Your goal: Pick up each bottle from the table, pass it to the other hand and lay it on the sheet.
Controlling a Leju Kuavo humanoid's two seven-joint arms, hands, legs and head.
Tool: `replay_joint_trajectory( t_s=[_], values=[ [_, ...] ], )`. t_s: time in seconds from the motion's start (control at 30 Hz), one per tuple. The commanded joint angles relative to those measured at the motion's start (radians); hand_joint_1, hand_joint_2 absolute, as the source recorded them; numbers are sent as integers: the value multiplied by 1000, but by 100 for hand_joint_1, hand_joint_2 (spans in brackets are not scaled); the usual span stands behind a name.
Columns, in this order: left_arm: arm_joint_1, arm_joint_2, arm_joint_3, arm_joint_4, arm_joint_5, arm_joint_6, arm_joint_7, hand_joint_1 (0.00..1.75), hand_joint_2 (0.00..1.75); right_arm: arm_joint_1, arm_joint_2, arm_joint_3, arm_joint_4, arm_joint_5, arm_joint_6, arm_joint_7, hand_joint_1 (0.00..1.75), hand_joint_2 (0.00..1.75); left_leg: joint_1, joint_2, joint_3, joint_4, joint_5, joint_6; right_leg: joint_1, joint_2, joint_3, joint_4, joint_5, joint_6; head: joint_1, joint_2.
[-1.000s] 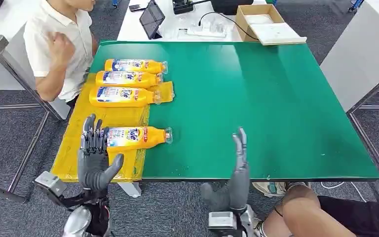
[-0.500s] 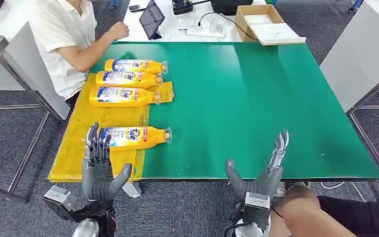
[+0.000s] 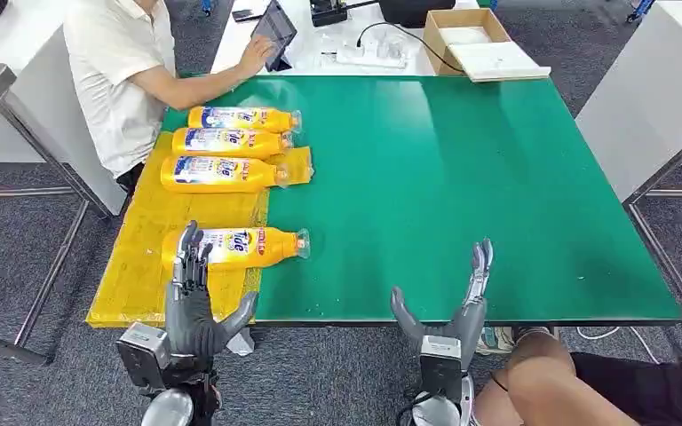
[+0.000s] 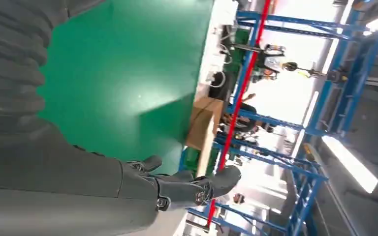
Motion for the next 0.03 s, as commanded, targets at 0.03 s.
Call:
replay_joint_trajectory(
  t_s=[0.03],
  values=[
    [-65,37,-42,185,-39,-24,22,0,175,-46,-2,-42,145,7,-46,-29,0,175,0,0,5,-2,-1,-1,0,-1,5,-2,-1,-1,0,0]
  ],
)
